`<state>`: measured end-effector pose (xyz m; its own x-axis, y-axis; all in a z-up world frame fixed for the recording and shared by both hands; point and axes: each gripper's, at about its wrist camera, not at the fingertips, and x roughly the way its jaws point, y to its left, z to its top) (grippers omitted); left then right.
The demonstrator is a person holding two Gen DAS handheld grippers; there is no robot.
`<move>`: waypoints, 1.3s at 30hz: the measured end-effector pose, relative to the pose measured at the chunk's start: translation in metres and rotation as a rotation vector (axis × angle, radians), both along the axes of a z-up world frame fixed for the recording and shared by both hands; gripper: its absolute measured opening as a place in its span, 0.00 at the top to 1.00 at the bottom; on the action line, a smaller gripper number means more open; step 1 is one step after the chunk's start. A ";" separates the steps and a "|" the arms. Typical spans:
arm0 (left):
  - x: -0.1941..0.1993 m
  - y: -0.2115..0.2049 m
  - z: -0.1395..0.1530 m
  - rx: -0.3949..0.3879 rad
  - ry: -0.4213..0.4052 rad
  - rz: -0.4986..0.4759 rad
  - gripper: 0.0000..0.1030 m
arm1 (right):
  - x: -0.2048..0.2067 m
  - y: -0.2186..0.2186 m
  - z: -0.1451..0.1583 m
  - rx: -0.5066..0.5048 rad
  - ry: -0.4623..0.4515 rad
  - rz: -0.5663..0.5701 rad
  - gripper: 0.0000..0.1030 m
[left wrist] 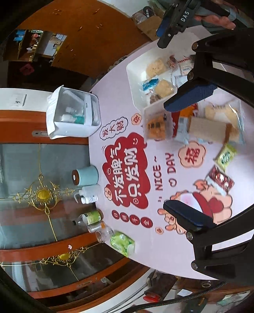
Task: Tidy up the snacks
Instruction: 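Move both grippers back toward the wrapped snacks on the table, then grasp the brown candy with the left gripper while the right gripper grasps the green cake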
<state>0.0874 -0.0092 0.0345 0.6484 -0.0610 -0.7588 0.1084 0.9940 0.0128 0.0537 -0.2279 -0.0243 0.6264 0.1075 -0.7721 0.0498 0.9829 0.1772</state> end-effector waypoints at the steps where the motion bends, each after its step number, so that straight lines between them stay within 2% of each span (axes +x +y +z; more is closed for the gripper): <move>1: -0.002 0.008 -0.001 0.004 0.001 -0.007 0.12 | -0.001 0.007 -0.001 -0.002 0.002 0.004 0.34; 7: -0.012 0.047 -0.016 0.028 0.029 -0.053 0.12 | -0.012 0.071 -0.019 -0.032 0.035 0.044 0.34; 12: -0.014 0.079 -0.046 0.033 0.090 -0.096 0.12 | -0.018 0.109 -0.044 -0.044 0.055 0.096 0.34; 16: -0.010 0.096 -0.082 0.031 0.157 -0.143 0.12 | -0.018 0.138 -0.071 -0.075 0.065 0.188 0.34; 21: -0.008 0.105 -0.127 0.016 0.239 -0.201 0.12 | -0.019 0.174 -0.111 -0.161 0.106 0.372 0.34; 30: -0.005 0.105 -0.207 0.006 0.358 -0.305 0.12 | -0.012 0.200 -0.166 -0.161 0.202 0.580 0.34; 37: 0.001 0.097 -0.244 0.022 0.424 -0.352 0.12 | -0.005 0.211 -0.190 -0.252 0.224 0.677 0.34; 39: 0.005 0.094 -0.252 0.032 0.439 -0.359 0.12 | -0.001 0.212 -0.196 -0.270 0.241 0.700 0.39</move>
<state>0.0926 0.0844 -0.2177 0.2142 -0.1918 -0.9578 0.4419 0.8935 -0.0801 0.0527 -0.0158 -0.2204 0.2941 0.2043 -0.9337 -0.5901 0.8072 -0.0092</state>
